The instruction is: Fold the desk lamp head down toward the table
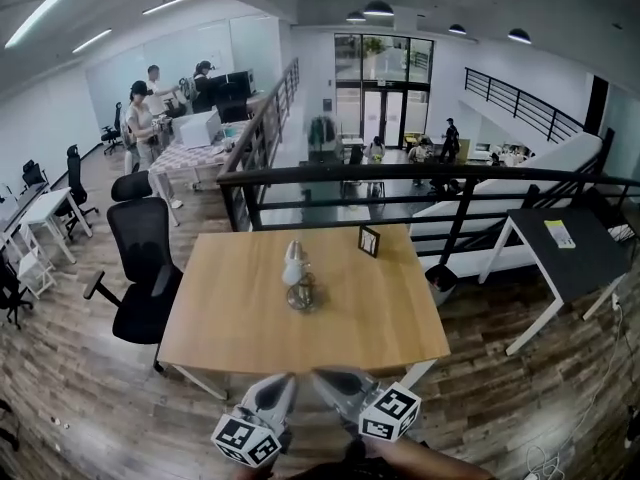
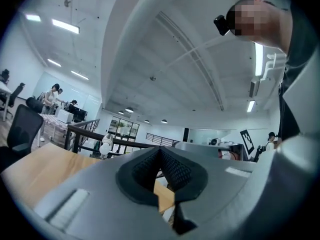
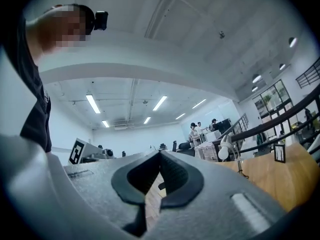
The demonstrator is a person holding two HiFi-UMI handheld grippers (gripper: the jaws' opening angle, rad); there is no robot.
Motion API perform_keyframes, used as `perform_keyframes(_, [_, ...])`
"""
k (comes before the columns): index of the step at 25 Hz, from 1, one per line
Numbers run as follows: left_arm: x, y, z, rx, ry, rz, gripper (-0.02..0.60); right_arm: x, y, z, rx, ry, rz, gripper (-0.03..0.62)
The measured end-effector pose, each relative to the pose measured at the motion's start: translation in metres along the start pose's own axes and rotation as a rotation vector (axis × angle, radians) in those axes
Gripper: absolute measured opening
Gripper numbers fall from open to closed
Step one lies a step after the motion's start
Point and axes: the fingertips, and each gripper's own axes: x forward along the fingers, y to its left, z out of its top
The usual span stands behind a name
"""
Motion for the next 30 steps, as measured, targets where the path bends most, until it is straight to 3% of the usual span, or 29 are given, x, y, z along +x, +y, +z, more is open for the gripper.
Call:
perform_keyframes(3, [0.029,0.011,0.01,-0.001,-0.021,0.032,0.002,-0.001,-0.027,0.012,0.002,-0.003,0.032,0.003])
perform_keyframes(11, [0.086,0.028,0.007,0.012,-0.005,0.033,0.002,0.009,-0.084,0.02,0.039,0.014,0.046,0.003])
perform_keyframes(15, [0.101,0.048,0.02,-0.046,-0.038,0.04,0.002,0.022,-0.105,0.019,0.043,0.033,0.031,0.003])
perform_keyframes(30, [0.164,0.155,0.062,-0.023,-0.035,-0.144,0.002,0.117,-0.173,0.041,0.01,0.03,-0.13,0.003])
